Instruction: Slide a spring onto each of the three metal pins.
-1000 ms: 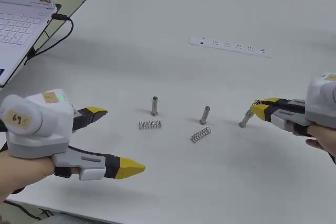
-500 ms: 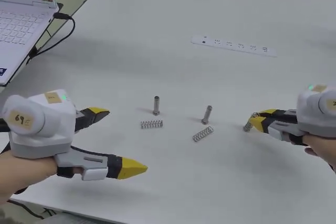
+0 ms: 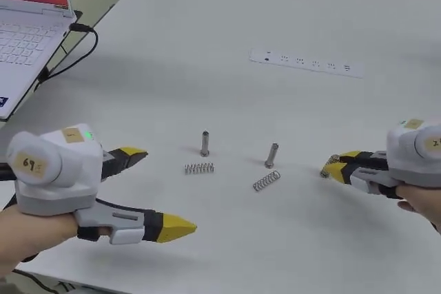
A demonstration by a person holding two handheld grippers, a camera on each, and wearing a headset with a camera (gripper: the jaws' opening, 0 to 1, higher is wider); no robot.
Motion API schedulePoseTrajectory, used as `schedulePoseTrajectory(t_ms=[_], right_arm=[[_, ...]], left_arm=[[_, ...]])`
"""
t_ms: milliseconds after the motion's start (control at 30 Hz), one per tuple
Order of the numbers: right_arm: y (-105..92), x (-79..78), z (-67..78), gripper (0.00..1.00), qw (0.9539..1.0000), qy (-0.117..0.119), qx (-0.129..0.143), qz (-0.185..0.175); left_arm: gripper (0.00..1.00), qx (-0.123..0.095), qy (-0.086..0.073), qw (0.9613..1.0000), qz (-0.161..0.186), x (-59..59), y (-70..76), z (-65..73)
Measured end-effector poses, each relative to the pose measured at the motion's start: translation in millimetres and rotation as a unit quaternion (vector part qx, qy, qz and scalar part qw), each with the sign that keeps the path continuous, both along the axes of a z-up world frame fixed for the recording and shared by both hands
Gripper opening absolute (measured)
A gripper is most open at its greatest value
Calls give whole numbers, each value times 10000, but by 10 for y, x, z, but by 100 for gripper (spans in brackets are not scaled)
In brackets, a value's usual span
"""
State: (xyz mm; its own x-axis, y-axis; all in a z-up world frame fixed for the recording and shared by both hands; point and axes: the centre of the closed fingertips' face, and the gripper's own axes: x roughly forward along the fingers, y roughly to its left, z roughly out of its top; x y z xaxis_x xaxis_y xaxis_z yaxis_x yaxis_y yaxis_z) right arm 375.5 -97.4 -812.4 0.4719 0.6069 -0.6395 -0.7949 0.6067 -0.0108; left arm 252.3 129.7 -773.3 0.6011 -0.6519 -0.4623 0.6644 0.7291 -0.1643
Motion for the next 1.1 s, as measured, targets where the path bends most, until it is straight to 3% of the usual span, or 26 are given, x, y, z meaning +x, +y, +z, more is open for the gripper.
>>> schedulePoseTrajectory(t_ms=[400, 1100], right_arm=[[-53, -47, 20, 27, 9999, 2, -1, -106], [-220, -302, 127, 26, 9999, -100, -28, -55]], left_arm=[[96, -47, -101, 9999, 127, 30, 59, 58], [96, -129, -181, 9996, 167, -8, 31, 96]])
